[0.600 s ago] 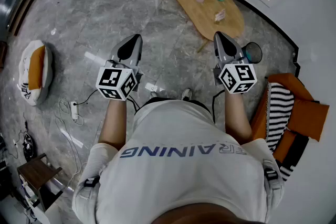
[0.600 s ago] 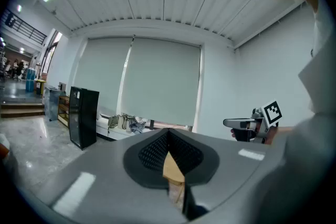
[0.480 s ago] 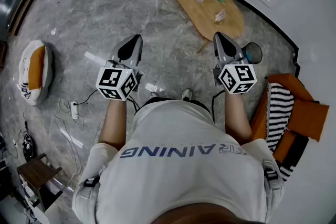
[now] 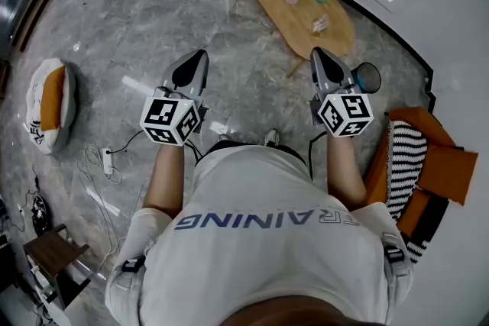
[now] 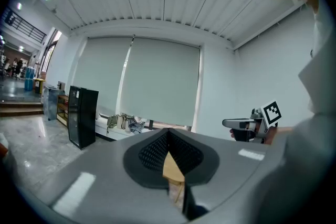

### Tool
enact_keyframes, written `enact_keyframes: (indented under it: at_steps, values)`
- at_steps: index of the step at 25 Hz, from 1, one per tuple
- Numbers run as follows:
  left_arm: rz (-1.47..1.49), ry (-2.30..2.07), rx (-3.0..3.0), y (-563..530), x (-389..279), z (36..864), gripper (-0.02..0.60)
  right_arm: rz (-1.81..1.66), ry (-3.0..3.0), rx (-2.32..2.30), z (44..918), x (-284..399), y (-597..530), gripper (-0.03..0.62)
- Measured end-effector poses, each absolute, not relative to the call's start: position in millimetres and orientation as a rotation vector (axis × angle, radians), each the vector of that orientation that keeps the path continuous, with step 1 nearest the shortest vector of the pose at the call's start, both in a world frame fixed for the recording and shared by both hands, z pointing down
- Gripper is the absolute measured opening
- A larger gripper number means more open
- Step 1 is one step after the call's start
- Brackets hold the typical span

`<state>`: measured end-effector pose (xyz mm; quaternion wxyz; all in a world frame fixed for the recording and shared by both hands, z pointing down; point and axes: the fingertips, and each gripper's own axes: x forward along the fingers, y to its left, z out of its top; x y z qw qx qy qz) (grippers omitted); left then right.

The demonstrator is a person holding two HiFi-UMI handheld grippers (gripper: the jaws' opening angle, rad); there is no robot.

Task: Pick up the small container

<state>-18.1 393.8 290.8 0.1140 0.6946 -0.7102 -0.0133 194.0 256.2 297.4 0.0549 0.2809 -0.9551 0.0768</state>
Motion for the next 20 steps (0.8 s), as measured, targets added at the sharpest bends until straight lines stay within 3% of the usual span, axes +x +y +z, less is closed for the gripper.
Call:
enact_keyframes:
  at_steps: [9, 20]
  values:
    - [-0.049, -2.078, 2.036, 413, -33, 293, 0.000, 0.253, -2.888, 0.878, 301, 177, 269, 0.014]
    - [-0.064, -2.079, 1.994, 461, -96, 313, 0.000, 0.225, -2.851, 0.796, 323, 107, 312, 0.014]
